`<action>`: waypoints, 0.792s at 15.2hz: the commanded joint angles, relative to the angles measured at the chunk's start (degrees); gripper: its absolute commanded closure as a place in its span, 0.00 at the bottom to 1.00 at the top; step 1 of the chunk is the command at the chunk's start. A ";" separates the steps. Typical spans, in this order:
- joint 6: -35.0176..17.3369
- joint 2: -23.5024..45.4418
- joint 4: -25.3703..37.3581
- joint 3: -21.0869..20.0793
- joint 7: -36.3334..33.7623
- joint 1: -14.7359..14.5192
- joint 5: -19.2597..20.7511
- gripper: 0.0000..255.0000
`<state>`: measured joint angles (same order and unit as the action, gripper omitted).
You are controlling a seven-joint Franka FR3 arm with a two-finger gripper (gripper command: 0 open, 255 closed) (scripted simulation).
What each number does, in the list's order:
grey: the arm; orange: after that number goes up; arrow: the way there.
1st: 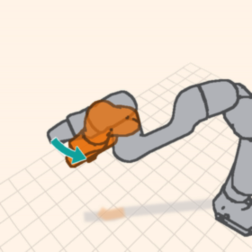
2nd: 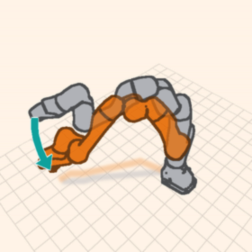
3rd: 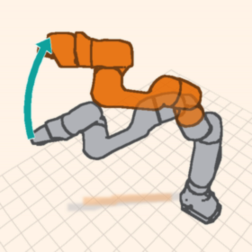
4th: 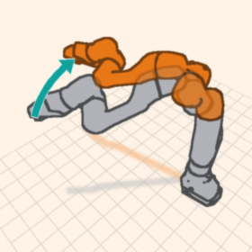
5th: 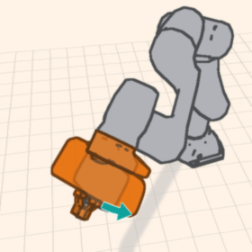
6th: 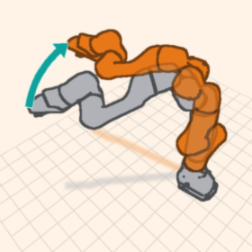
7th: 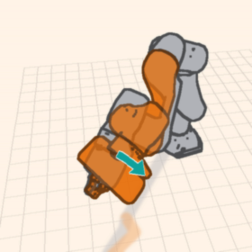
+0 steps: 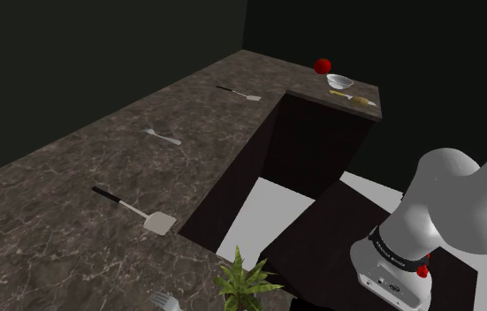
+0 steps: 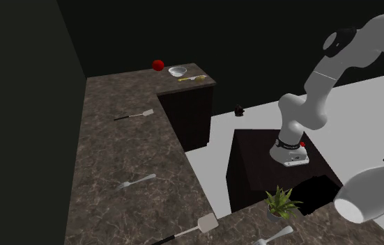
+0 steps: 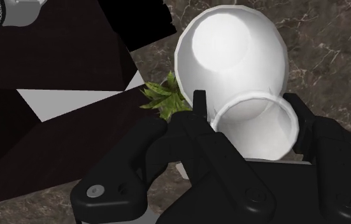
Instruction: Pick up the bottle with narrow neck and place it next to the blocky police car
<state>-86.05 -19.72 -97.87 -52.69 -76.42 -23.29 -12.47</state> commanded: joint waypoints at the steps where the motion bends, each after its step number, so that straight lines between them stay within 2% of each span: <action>1: -1.53 -0.85 -2.16 0.32 0.38 -0.38 -0.58 1.00; 12: -9.70 -3.25 -12.21 0.24 1.57 -1.66 -2.50 1.00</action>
<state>-95.02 -23.02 -109.45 -52.30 -74.87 -24.97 -14.95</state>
